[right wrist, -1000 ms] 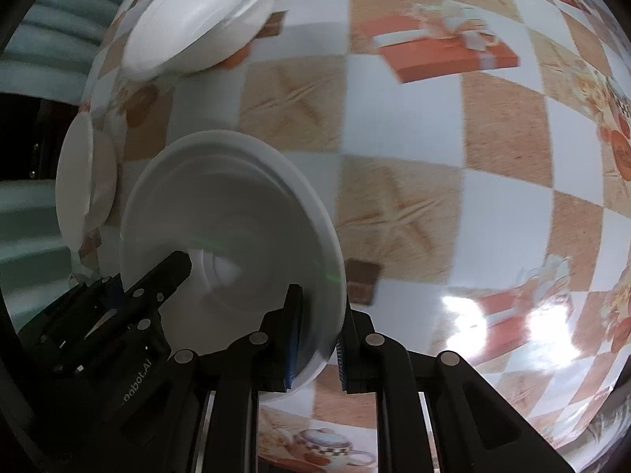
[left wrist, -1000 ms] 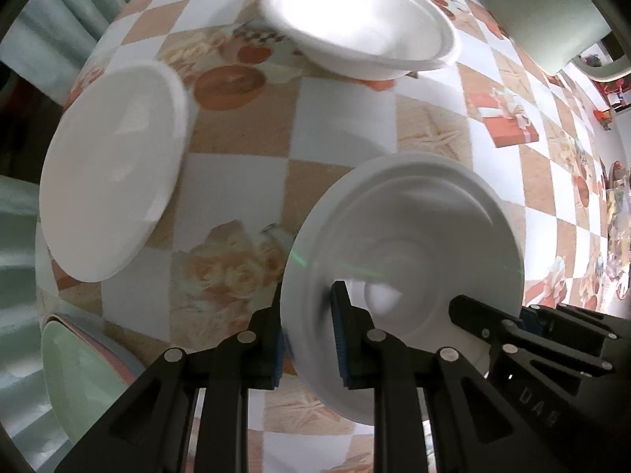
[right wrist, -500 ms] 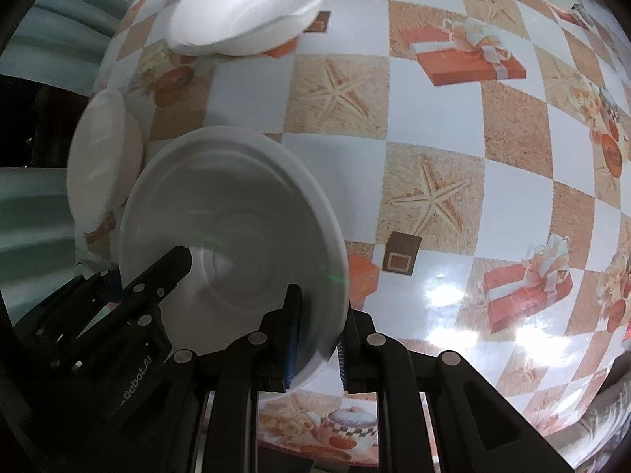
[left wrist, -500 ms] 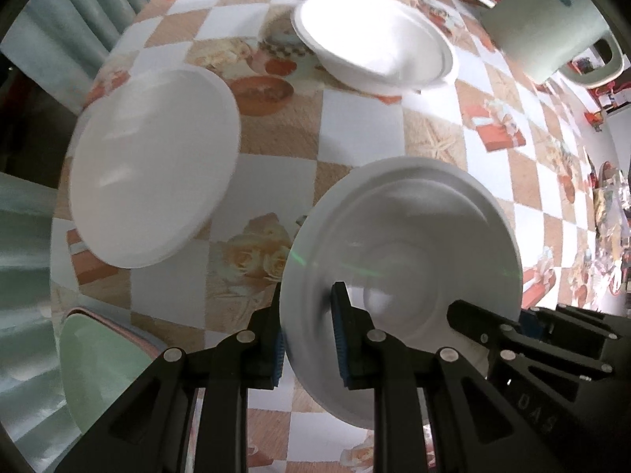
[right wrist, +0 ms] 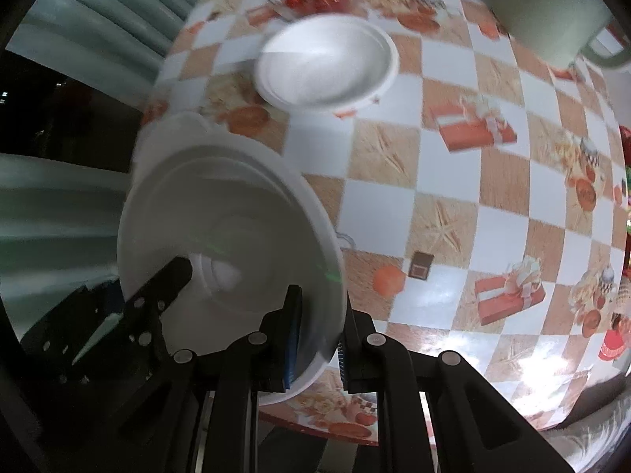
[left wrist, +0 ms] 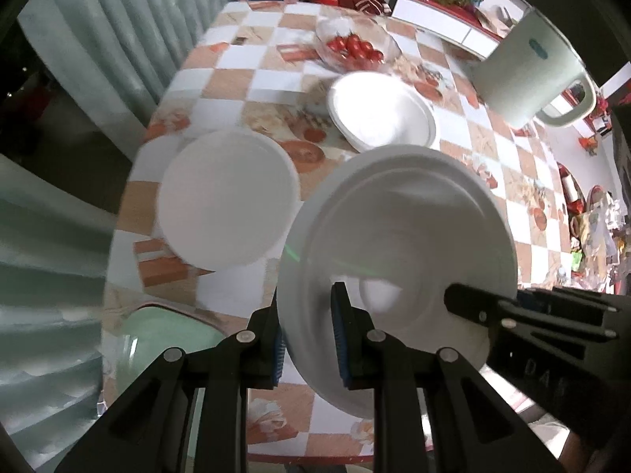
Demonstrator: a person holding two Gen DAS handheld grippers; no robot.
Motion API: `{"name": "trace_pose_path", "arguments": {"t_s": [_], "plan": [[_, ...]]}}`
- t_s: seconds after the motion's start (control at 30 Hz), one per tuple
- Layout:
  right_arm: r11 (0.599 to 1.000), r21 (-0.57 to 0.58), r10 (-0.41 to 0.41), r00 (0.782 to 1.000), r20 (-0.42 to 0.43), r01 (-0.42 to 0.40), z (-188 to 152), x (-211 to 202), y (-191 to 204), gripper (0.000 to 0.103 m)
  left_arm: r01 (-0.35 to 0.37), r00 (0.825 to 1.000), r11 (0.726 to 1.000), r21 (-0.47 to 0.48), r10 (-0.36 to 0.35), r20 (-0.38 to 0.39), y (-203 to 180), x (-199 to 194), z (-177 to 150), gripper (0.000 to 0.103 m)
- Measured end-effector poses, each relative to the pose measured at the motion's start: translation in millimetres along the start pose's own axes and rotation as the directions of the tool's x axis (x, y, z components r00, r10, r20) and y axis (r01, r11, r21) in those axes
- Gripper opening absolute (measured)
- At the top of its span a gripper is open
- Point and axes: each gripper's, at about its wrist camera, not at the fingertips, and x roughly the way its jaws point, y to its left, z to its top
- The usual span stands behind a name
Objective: Organize plates and bowls
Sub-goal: 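Lift the white plate with both grippers and carry it over the mint-green plate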
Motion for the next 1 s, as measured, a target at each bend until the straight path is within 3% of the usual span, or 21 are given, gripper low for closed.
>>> {"name": "trace_pose_path", "arguments": {"t_s": [0.47,0.73,1.0], "plan": [[0.992,-0.124,0.023,0.999,0.043,-0.018,18.3,-28.5,82.3,0.017,-0.046,0.996,0.996,-0.075,0.051,0.073,58.5,-34.3,18.8,0.023],[0.988,-0.154,0.023,0.999,0.030,-0.018,33.1,-16.7,113.3,0.018,-0.064,0.995,0.991,-0.116,0.072,0.069,86.6,-26.1,33.8,0.023],[0.990,-0.143,0.001,1.000,0.011,0.001,50.0,3.3,115.3,0.018,-0.066,0.997,0.990,-0.124,0.071,0.039,95.5,-3.0,49.2,0.023]]}}
